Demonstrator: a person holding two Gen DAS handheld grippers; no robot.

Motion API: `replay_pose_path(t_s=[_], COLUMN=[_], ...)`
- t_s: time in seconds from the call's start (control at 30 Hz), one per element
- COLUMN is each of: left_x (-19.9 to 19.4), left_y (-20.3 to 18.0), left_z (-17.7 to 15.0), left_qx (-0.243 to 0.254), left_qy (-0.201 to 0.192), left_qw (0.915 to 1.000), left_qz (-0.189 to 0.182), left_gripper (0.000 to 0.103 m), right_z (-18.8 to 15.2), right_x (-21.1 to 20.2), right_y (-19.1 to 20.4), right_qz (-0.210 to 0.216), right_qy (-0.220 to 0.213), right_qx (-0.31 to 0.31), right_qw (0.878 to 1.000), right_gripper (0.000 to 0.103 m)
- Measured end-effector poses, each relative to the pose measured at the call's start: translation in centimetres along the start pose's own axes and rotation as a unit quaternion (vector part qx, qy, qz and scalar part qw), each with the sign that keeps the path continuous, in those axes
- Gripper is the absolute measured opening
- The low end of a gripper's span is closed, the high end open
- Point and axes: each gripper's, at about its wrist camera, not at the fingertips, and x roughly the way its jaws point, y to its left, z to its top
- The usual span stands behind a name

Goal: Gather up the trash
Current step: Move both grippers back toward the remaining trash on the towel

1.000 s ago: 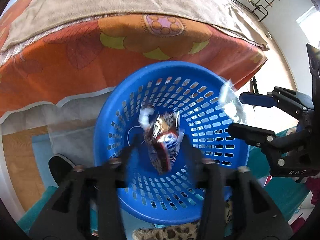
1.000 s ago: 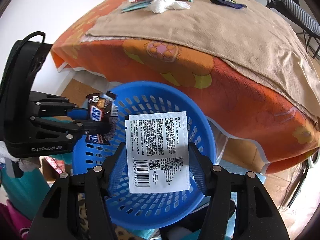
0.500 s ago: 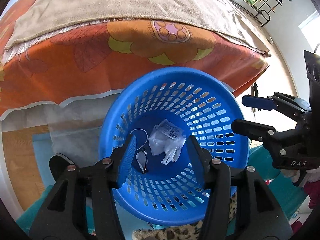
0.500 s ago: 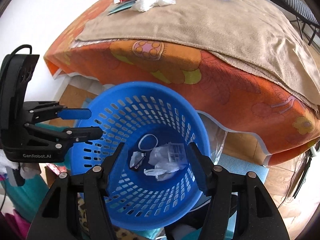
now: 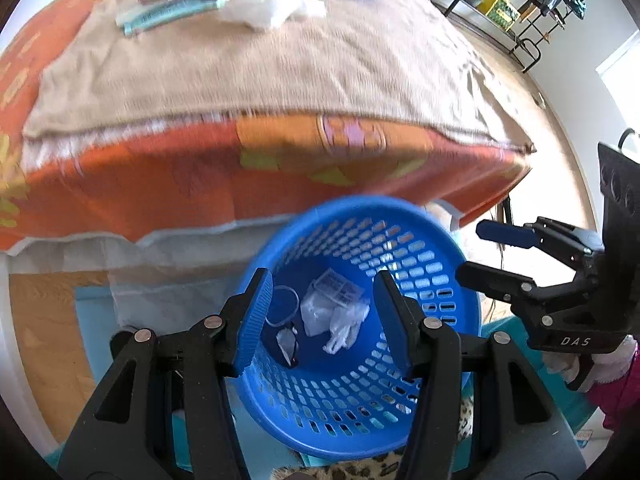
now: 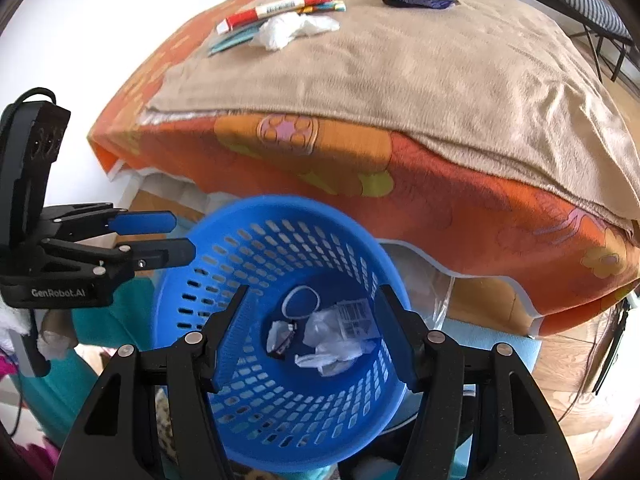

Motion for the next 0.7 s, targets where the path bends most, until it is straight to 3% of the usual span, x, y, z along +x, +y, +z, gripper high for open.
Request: replay_pose_path(t_s=[0.17, 0.3, 0.53, 0.7], left_x=[-2.5, -4.4, -5.4, -6.3], left_y=[0.5, 1.7, 5.9, 7.6], left_z=[2.8, 5.2, 9.7, 13.8], left_qx=[0.018, 0.017, -0.040, -0.040], left_qy=[-0.034, -0.064, -0.073, -0.091], left_qw=[0.9991, 0.9976, 0.9965, 0.9950], left_qz=[0.018, 0.021, -0.007, -0.015], left_gripper=[0.054, 0.067, 0.068, 0.068], right_z=[1.5, 3.1, 7.3, 10.3], right_x=[-0.7, -1.1, -1.8, -1.1], right_y=[-0.5, -0.7, 0.1, 1.2], right_qz=[0.013, 0.015, 0.041, 0.048], right_qy=[-0.019, -0.030, -0.062, -0.080], right_qx=[0.013, 0.016, 0.011, 0.006], right_qw=[1.000, 0.999, 0.997, 0.996], right_gripper=[0.061, 0.062, 0.066, 0.067])
